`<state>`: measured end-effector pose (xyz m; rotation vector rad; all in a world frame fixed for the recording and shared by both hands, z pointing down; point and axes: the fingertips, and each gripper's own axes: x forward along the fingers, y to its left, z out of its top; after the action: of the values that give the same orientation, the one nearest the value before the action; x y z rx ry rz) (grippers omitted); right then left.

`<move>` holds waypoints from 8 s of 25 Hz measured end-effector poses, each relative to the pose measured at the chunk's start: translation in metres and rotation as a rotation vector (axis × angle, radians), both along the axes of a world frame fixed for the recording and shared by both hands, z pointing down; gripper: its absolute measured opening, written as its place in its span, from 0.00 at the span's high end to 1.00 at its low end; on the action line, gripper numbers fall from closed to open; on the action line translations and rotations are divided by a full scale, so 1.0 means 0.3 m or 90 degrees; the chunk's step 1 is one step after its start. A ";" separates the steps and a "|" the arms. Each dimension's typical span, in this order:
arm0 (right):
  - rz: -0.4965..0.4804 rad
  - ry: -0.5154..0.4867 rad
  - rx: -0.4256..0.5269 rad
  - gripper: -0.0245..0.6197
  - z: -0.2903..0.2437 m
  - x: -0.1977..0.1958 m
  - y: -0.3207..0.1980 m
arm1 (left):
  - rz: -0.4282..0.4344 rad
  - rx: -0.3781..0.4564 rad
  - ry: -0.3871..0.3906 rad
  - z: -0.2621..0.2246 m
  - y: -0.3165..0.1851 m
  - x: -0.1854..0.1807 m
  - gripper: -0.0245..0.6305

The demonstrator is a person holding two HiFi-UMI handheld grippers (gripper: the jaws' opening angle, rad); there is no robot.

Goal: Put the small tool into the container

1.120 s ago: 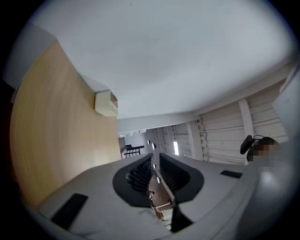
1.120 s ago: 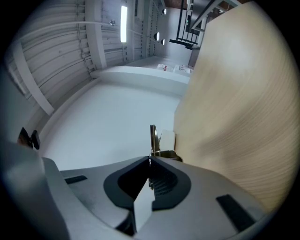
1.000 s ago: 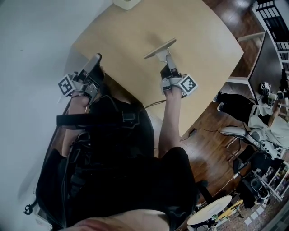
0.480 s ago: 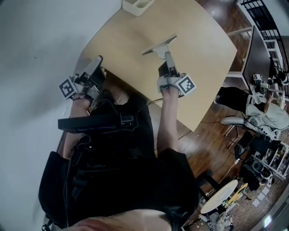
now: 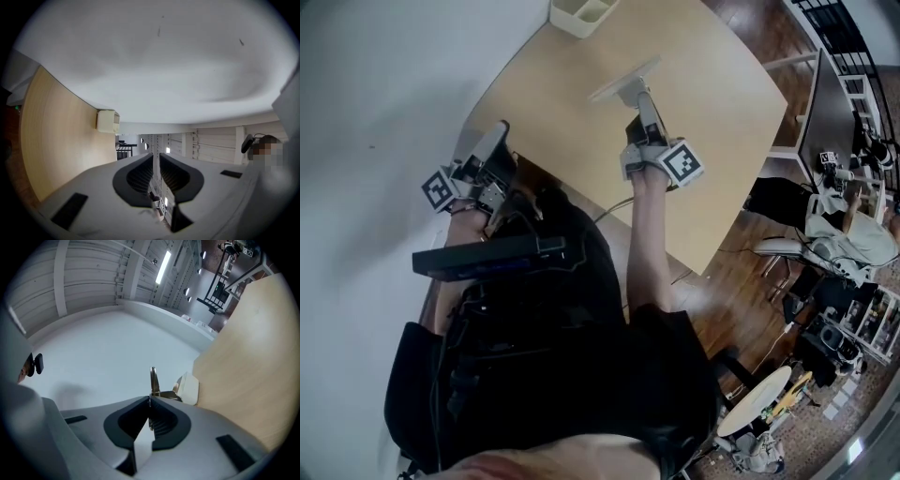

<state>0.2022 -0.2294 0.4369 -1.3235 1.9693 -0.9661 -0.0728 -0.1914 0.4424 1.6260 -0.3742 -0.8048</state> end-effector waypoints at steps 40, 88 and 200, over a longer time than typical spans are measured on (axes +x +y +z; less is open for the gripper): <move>-0.028 0.258 -0.104 0.98 0.242 -0.207 -0.905 | -0.022 -0.041 -0.096 -0.001 -0.310 -0.025 0.91; -0.061 0.124 -0.254 0.98 0.345 -0.289 -0.935 | -0.043 -0.040 -0.099 0.005 -0.306 -0.053 0.91; 0.057 0.069 0.032 0.99 -0.152 -0.931 1.907 | 0.146 0.044 0.011 -0.053 1.456 -0.617 0.91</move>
<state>-0.0772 0.3428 0.3913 -1.4498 1.9814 -0.8125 -0.2578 0.2454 0.4265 1.6891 -0.1455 -0.6628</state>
